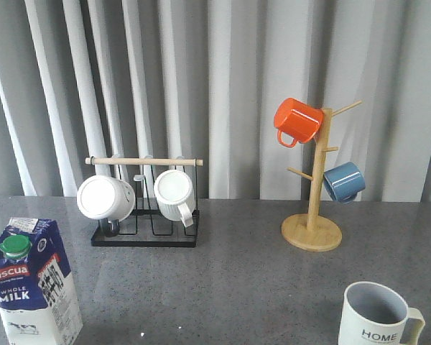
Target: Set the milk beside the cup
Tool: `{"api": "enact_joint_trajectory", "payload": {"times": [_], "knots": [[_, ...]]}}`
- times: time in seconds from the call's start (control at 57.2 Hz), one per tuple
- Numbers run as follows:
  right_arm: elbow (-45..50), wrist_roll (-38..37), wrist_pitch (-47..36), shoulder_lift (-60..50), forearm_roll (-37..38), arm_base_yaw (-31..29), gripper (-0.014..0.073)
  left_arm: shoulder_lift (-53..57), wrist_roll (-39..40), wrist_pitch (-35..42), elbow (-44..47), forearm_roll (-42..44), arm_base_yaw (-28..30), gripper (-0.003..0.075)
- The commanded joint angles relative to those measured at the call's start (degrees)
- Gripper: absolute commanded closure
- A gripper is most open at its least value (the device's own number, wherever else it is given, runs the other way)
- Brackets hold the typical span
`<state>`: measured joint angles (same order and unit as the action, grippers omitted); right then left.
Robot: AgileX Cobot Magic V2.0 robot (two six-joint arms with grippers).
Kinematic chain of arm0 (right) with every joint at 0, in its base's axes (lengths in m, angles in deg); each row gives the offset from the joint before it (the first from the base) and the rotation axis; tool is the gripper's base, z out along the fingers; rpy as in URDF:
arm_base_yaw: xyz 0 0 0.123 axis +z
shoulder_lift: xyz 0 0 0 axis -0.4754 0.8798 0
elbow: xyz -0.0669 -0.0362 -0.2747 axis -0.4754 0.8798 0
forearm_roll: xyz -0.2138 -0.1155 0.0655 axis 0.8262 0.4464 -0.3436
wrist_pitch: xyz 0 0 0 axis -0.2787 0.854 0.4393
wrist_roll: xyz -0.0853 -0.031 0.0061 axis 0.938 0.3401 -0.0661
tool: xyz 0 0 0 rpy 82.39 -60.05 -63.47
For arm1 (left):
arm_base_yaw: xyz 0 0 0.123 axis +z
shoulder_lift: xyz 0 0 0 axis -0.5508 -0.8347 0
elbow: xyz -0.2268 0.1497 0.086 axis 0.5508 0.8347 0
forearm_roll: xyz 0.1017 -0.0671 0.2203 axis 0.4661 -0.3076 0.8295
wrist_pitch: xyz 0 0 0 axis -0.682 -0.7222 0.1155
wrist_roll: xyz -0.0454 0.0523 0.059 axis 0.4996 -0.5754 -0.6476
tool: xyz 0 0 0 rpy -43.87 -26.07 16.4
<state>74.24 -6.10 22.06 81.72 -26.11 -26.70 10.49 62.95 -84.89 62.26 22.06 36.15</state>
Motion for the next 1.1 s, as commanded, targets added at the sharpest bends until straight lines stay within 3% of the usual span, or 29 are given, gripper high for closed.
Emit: {"api": "enact_joint_trajectory", "payload": {"times": [0.0, 0.822, 0.944, 1.031, 1.084], "knots": [[0.4, 0.1, -4.1, -0.7, 0.1, 0.0, 0.0602, 0.6, 0.4, 4.1, -0.9, -0.4, 0.1, 0.0726], [0.4, 0.2, -4.1, -0.7, 0.2, 0.0, 0.0602, 0.6, 0.1, 6.0, -1.3, 1.8, 0.1, 0.0726], [0.3, 3.3, -14.0, -0.6, 3.8, 0.0, 0.0602, 0.6, -3.1, 13.4, -1.6, 1.7, 0.1, 0.0726], [-0.4, 0.3, -23.0, 0.0, 0.9, 0.3, 0.0602, -0.2, -4.2, 18.4, -2.3, 1.5, 0.1, 0.0726], [-2.4, 0.6, -23.5, 1.8, -2.2, 0.1, 0.0602, -2.0, -4.2, 17.5, -4.3, 1.5, 0.1, 0.0726]]}}
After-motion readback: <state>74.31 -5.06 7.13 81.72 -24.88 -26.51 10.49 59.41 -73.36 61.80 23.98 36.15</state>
